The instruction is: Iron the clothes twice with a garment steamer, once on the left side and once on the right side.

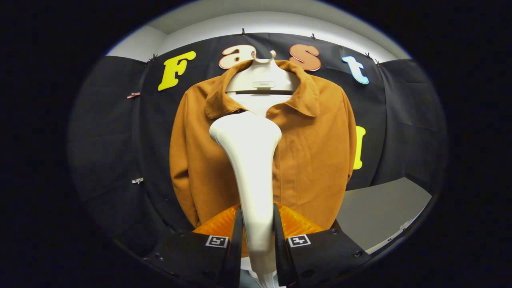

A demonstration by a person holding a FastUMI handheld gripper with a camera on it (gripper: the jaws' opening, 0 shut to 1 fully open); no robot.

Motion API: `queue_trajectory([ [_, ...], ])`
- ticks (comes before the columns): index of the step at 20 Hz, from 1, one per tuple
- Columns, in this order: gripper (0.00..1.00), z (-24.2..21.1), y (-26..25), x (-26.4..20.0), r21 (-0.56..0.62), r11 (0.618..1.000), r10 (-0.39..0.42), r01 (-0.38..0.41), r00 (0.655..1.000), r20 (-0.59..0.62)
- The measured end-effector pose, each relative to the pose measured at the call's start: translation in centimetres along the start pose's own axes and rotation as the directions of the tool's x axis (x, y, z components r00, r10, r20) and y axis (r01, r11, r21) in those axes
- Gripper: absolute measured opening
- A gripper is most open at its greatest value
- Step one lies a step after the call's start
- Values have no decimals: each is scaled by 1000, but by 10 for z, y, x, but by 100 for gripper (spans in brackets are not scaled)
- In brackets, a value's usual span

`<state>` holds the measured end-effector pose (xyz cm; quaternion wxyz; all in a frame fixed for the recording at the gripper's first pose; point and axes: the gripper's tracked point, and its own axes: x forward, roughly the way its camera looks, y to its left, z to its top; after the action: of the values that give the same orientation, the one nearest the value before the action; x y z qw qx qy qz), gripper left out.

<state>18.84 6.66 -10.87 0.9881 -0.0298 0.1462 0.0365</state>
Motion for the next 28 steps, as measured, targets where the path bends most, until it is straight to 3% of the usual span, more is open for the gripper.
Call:
queue_trajectory([
  [4,39,-10,20,10,-12,999,34,-35,999,-32],
  [12,39,-49,14,39,-13,1000,-5,3,988,-152],
  [28,39,-161,17,70,15,999,-30,40,907,-421],
])
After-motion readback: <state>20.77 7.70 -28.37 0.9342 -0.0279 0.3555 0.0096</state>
